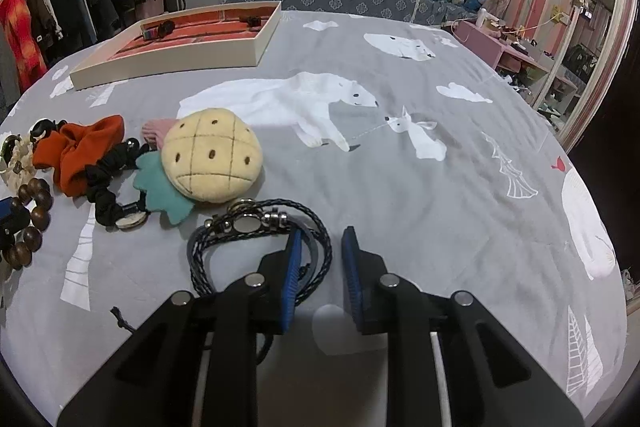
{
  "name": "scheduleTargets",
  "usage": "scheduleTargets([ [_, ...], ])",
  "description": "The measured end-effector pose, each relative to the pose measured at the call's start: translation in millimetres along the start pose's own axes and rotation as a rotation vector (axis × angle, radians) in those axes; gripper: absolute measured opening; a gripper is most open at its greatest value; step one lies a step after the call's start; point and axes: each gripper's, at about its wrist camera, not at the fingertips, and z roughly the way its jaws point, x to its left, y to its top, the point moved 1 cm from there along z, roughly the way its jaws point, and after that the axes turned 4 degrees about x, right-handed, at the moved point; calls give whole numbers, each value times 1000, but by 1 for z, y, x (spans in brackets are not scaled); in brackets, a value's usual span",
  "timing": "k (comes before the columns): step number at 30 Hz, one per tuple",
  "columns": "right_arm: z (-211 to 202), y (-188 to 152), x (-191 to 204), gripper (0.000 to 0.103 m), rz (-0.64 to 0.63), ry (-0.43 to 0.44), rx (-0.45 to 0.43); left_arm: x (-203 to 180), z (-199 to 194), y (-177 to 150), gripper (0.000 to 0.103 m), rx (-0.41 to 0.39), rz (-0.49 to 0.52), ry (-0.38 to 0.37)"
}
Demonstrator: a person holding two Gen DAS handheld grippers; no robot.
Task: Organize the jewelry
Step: 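Grasp the wooden bead bracelet with left tool while right tool grasps the black braided bracelet, then lower the bead bracelet into the tray with left tool while right tool lowers the braided bracelet, both opening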
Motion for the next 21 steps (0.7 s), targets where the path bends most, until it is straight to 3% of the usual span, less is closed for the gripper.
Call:
scheduleTargets([
  [2, 0, 0, 0, 22, 1, 2, 0, -2, -1, 0, 40, -5, 16, 5],
  [13, -2, 0, 4, 12, -11, 8, -6, -2, -2, 1, 18, -9, 28, -5],
  [21, -11, -1, -1, 10, 17, 13, -50, 1, -4, 0, 18, -16, 14, -27],
])
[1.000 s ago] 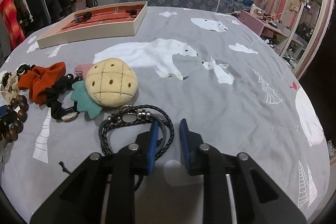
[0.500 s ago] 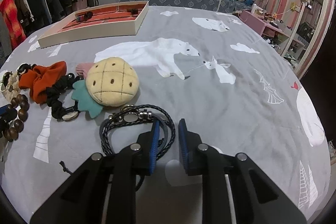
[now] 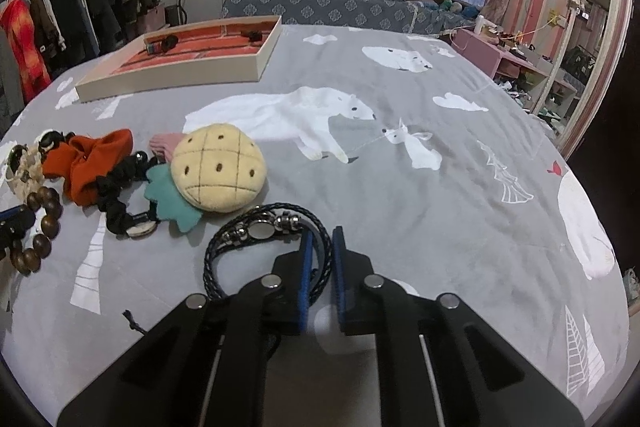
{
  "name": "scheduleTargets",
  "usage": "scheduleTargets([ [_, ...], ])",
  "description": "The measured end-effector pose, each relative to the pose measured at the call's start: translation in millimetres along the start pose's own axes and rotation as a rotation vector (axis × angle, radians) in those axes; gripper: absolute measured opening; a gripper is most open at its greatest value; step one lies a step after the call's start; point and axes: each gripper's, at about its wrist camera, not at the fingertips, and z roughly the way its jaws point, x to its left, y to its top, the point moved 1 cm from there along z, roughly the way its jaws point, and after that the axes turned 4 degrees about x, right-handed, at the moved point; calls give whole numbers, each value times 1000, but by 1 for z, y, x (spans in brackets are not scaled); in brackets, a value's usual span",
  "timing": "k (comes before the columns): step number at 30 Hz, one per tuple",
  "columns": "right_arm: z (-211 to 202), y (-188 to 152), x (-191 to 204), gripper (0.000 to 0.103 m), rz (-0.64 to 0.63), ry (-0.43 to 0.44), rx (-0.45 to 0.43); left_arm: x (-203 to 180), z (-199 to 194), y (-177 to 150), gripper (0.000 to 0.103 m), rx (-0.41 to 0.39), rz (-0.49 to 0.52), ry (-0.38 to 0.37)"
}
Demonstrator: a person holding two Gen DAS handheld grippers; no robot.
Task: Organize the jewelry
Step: 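Lower the bead bracelet into the tray with left tool while right tool lowers the braided bracelet, both opening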
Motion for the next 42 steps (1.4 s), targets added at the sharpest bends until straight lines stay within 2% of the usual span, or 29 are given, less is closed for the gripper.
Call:
scheduleTargets([
  [12, -23, 13, -6, 9, 43, -9, -104, 0, -24, 8, 18, -70, -2, -47],
  [17, -31, 27, -4, 9, 36, -11, -139, -5, -38, 19, 18, -104, 14, -65],
  [21, -39, 41, -2, 9, 34, -9, -175, -12, -53, 34, 18, -129, 28, -125],
  [24, -45, 57, -1, 9, 34, -2, -203, -19, -65, 43, 18, -164, 56, -123],
  [30, -58, 89, 4, 9, 25, 4, -256, -25, -88, 72, 18, -227, 91, -113],
  [34, -61, 117, 11, 9, 24, 17, -282, -22, -101, 103, 18, -269, 99, -120],
  [42, -44, 173, 38, 9, 30, 69, -306, -17, -90, 161, 18, -311, 102, -102],
])
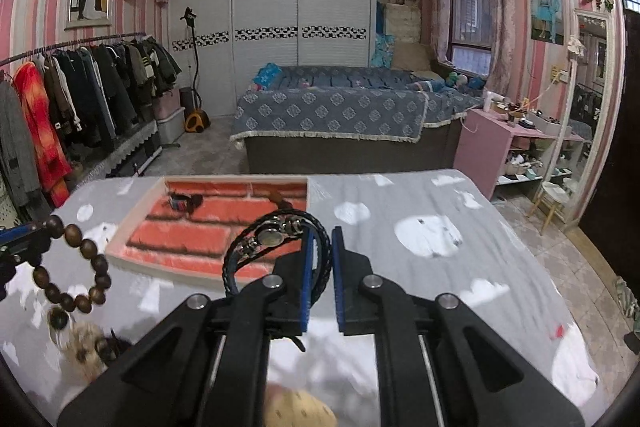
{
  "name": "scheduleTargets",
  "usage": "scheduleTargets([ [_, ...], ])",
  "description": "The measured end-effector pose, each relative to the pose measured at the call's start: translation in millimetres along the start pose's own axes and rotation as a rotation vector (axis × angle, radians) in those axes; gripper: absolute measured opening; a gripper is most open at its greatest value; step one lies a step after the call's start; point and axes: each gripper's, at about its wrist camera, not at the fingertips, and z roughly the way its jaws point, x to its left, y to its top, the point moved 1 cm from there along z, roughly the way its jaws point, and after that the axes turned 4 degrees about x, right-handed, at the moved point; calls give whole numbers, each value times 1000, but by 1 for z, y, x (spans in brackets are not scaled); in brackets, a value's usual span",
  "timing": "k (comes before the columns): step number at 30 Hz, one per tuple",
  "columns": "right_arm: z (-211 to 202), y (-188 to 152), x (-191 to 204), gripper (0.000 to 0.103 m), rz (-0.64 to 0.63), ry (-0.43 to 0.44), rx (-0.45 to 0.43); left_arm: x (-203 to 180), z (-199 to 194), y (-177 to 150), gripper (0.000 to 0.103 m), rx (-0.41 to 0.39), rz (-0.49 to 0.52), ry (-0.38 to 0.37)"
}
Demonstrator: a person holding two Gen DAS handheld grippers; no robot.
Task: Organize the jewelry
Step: 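Lower the bead bracelet into the tray with left tool while right tool lowers the braided bracelet, both opening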
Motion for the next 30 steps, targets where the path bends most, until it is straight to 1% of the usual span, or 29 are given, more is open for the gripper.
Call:
scheduleTargets([
  [6, 39, 34, 22, 9, 1, 28, -3, 27, 42, 40, 18, -2, -47, -2],
  [9, 62, 48, 34, 9, -14, 29, 7, 38, 69, 57, 18, 17, -51, 5],
  [14, 110, 65, 47, 9, -45, 9, 52, 56, 122, 78, 18, 78, -56, 27],
  [16, 132, 67, 50, 9, -43, 4, 79, 64, 146, 84, 18, 121, -75, 19],
  [19, 161, 67, 50, 9, -27, 4, 118, 77, 180, 87, 18, 166, -99, 5],
  [23, 191, 63, 49, 9, 10, 27, 172, 84, 210, 82, 18, 215, -94, 25],
  [26, 207, 60, 59, 9, -11, 18, 201, 89, 228, 77, 18, 249, -87, 44],
  [30, 224, 55, 71, 9, -35, 3, 245, 99, 239, 70, 18, 270, -88, 51],
])
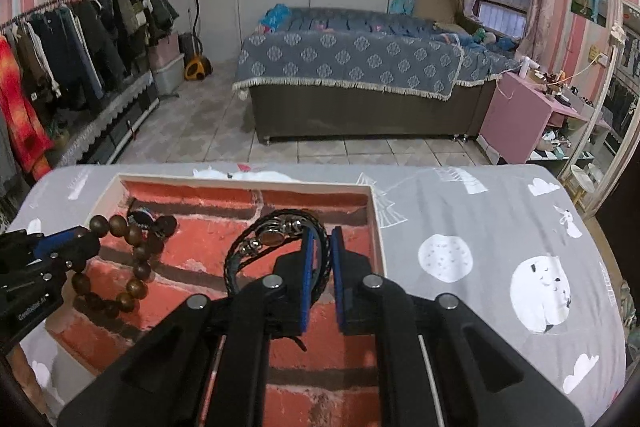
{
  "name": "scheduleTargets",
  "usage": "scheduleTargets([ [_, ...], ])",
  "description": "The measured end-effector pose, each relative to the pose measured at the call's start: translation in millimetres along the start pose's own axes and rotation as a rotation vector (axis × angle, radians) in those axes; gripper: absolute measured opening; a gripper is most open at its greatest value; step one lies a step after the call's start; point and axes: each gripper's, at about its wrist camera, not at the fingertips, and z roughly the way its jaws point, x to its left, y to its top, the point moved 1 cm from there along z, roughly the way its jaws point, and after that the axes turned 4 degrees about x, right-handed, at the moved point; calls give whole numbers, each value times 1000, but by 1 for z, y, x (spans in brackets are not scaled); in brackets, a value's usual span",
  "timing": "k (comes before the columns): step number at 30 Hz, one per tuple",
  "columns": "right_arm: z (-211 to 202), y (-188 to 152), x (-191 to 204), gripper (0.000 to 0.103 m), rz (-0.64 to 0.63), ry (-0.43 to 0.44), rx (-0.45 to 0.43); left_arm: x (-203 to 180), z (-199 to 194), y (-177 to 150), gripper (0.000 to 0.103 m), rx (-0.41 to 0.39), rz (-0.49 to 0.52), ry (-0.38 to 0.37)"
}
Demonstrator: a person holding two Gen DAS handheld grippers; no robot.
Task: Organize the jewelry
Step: 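Lower the bead bracelet into the tray with left tool while right tool lowers the braided bracelet, both opening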
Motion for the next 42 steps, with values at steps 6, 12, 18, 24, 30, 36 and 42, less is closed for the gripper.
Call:
scheduleTargets([
  [6, 17, -2, 10, 9, -19, -20, 55, 15, 16, 3, 18, 38, -18, 50],
  [12, 33, -5, 9, 9, -16, -19, 113, 29, 34, 2, 18, 81, -25, 92],
  [18, 51, -8, 5, 9, 26, 9, 179, 29, 47, 2, 18, 116, -20, 122],
  [24, 68, -14, 6, 9, 41, 1, 227, 30, 55, 1, 18, 138, -28, 135],
  [30, 76, -19, 12, 9, 47, 15, 245, 27, 61, -1, 18, 150, -16, 172],
  [36, 77, -20, 21, 10, 0, -7, 259, 24, 69, -6, 18, 162, 2, 204],
  [42, 74, -20, 22, 12, -20, -14, 255, 21, 65, -8, 19, 159, -1, 209],
])
